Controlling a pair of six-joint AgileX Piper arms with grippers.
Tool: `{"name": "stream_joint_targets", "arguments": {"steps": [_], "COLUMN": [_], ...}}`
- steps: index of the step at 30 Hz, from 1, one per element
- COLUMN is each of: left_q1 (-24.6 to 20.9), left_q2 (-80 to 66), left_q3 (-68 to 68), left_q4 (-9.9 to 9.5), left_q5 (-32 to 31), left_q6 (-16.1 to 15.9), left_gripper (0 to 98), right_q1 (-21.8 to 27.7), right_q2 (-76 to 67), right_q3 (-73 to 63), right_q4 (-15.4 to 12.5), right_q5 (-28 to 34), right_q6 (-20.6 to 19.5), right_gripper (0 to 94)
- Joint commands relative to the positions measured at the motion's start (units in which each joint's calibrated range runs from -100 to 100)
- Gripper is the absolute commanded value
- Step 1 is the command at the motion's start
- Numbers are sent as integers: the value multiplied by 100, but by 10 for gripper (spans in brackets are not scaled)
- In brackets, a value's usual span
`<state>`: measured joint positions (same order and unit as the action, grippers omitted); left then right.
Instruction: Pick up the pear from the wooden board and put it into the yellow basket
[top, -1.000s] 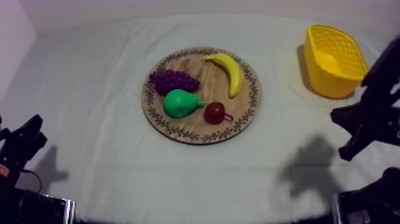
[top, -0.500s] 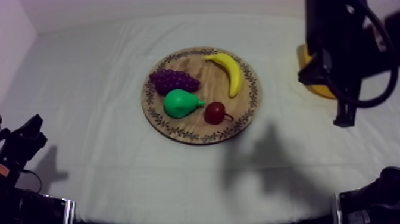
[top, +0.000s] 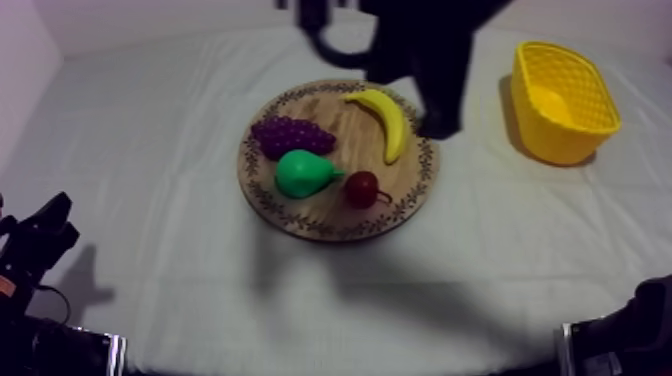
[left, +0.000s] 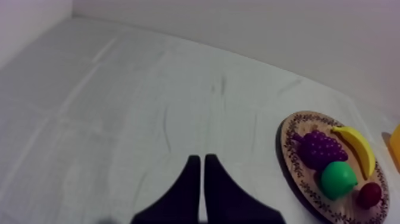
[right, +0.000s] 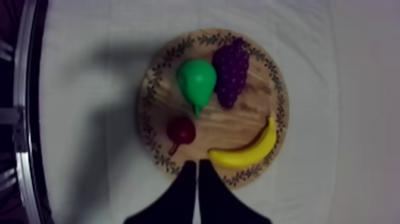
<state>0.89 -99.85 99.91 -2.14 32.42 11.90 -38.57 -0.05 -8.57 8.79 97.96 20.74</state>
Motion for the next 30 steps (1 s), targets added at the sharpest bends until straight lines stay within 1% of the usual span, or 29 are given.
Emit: {"name": "stream_joint_targets", "arguments": {"steps": [1,3,5,9,15,18,24,30], "left_q1": [1,1,1,1,1,1,1,1], "left_q2": [2,2,2,2,2,2,2,2], "left_q3": [-2,-2,-2,-2,-2,-2,-2,-2], "left_q4": [-3,-3,-3,-3,-3,-3,-3,-3], "left_q5": [0,0,0,0,0,0,0,0], "left_q6": [-1,-1,-1,-1,-1,-1,-1,1], "left_gripper": [1,1,1,1,1,1,1,1], "right_q1": [-65,-118,-159,-191,-185,-168,-157,-150], "right_q2": [437,625,769,942,1107,1204,1520,2027], "right_q3": [-538,-716,-842,-956,-987,-1002,-974,-814], "right_q4": [20,52,77,93,155,175,182,173], "right_q5": [15,21,24,26,27,19,-10,-220], "right_q6": [-31,-55,-86,-148,-284,-341,-435,-532], "right_gripper": [54,80,130,270,511,606,714,767]}}
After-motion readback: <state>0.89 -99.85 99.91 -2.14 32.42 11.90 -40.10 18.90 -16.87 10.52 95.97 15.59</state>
